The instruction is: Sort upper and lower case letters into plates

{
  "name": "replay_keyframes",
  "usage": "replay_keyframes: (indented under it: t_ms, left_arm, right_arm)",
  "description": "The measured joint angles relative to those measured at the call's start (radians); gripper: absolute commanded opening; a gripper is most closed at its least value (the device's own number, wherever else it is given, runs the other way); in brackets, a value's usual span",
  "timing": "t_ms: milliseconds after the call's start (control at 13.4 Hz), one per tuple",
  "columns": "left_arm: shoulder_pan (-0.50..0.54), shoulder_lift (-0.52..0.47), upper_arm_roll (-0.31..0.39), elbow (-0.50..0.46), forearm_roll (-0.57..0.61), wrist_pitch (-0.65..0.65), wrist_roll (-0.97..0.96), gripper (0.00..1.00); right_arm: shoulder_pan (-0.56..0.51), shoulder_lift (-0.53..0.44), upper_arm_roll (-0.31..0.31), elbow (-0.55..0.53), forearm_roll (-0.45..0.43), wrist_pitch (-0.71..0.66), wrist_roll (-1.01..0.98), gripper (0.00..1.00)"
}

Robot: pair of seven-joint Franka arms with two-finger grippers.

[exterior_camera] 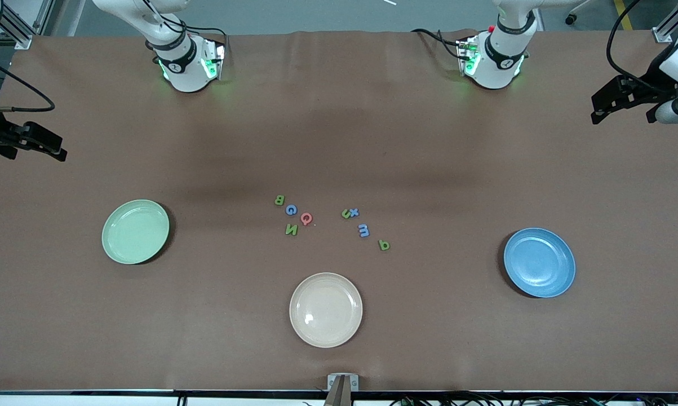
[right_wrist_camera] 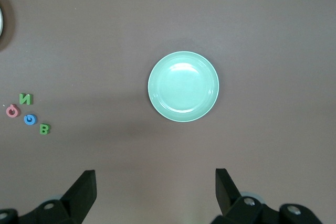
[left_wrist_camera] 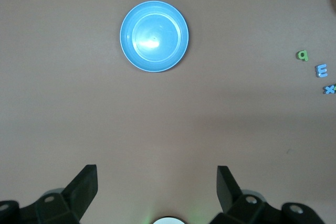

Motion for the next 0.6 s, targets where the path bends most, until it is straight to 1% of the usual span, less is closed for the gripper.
replay_keyframes:
  t_ms: [447, 596]
  left_arm:
    - [0.0, 0.004, 0.0, 0.0, 0.0, -0.001, 0.0, 1.0]
    - [-0.004, 0.034, -0.002, 0.014, 0.0, 0.0, -0.004, 1.0]
  right_arm:
    - [0.0, 0.0, 0.0, 0.0, 0.0, 0.0, 0.0, 1.0]
    - [0.012, 0.0, 0.005, -0.003, 0.003, -0.004, 0.0, 1.0]
